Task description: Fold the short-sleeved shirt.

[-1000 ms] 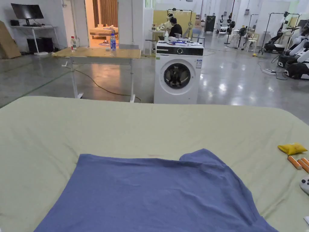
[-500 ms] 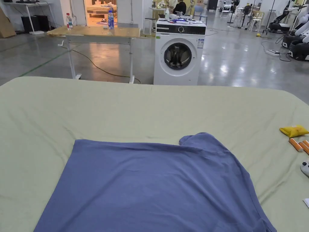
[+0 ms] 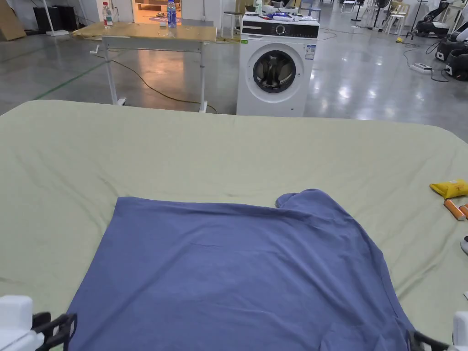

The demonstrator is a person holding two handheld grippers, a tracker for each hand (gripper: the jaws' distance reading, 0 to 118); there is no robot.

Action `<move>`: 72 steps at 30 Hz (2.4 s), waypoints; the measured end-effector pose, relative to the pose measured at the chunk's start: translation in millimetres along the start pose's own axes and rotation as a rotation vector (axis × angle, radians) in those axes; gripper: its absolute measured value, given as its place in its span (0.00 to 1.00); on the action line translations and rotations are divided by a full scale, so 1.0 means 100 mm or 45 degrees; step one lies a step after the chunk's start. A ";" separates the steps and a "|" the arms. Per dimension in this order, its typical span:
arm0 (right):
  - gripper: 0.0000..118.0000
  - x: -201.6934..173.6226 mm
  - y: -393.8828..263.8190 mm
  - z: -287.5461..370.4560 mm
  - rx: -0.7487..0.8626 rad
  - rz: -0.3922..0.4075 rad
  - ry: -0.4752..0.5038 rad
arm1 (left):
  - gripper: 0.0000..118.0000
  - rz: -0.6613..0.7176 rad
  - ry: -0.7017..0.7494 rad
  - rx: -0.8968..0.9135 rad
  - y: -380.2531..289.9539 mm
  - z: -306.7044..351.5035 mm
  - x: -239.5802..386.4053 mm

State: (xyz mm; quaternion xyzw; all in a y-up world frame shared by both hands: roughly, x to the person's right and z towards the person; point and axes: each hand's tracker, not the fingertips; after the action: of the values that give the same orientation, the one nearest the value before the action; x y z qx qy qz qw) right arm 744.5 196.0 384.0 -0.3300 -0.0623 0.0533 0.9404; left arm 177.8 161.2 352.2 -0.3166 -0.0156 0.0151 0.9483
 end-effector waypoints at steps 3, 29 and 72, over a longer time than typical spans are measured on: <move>0.55 -0.15 0.18 -0.01 0.172 -0.047 0.032 | 0.32 -0.025 0.002 0.118 0.21 -0.03 0.14; 0.00 -1.00 0.53 -0.14 0.581 -0.086 0.158 | 0.00 -0.082 -0.002 0.060 0.31 0.08 0.27; 0.49 0.00 -0.79 -0.59 -0.410 0.019 0.141 | 0.02 0.008 0.030 -0.462 -0.42 -0.22 -0.07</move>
State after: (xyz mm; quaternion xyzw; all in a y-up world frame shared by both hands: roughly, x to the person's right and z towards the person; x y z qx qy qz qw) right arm 758.3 98.3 387.5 -0.4793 -0.0157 0.0312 0.8769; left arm 172.0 114.0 359.4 -0.4827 -0.0058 0.0112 0.8757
